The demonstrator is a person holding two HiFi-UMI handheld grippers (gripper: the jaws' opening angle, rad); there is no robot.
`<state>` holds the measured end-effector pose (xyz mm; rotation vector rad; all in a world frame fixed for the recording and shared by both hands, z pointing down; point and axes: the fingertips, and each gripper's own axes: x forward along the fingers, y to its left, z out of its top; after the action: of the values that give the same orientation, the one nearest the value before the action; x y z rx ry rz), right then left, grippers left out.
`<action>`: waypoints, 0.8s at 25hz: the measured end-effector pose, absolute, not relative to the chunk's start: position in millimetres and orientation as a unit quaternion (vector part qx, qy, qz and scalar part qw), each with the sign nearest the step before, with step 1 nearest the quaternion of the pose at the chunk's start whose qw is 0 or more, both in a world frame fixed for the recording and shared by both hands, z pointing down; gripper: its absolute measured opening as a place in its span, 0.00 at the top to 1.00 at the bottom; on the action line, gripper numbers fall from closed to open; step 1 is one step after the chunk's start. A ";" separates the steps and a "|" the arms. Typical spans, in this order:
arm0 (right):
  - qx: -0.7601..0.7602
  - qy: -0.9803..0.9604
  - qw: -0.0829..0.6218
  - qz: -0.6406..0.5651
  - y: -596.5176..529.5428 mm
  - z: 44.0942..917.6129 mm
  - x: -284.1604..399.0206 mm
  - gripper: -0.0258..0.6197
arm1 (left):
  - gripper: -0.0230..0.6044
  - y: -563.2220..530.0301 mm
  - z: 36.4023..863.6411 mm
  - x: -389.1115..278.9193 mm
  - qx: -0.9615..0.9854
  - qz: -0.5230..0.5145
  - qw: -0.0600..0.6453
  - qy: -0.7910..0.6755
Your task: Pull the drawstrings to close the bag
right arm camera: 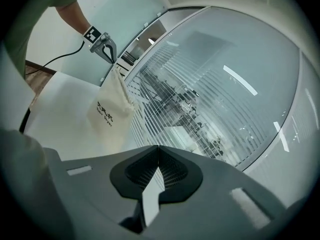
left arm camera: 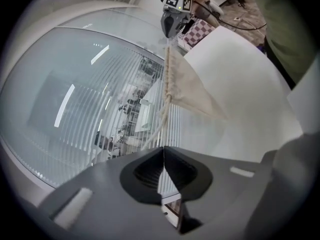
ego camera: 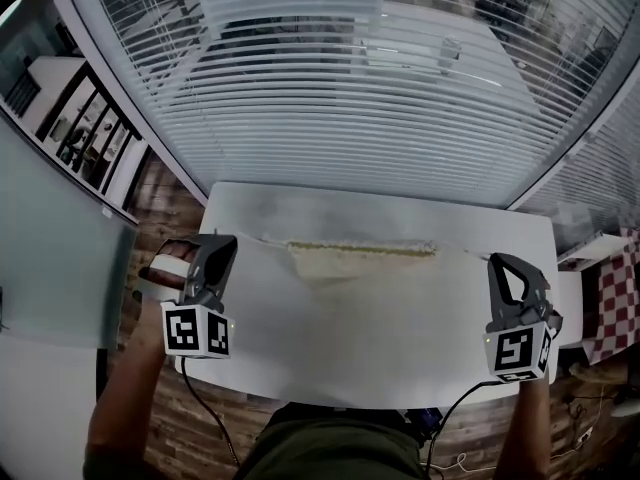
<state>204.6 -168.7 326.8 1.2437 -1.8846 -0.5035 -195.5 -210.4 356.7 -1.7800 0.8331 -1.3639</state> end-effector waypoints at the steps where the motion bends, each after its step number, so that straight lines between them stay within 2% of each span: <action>1: 0.498 -0.742 0.400 -0.202 -170.1 323.3 205.3 0.94 | 0.95 -212.7 354.2 -199.1 -0.690 -0.531 0.363 0.332; 9: 0.532 -0.719 0.391 -0.217 -175.5 293.2 218.6 0.94 | 0.95 -235.9 329.9 -236.7 -0.666 -0.526 0.351 0.396; 14: 0.567 -0.707 0.369 -0.207 -168.4 281.5 245.8 0.94 | 0.95 -245.3 317.8 -259.1 -0.652 -0.518 0.314 0.456; 20: 0.606 -0.689 0.350 -0.191 -156.5 265.8 273.7 0.94 | 0.95 -248.0 295.8 -286.0 -0.635 -0.510 0.303 0.496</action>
<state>273.7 -156.5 265.8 1.5693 -1.7839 -0.4955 -286.0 -248.0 295.8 -1.6836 1.3137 -1.3509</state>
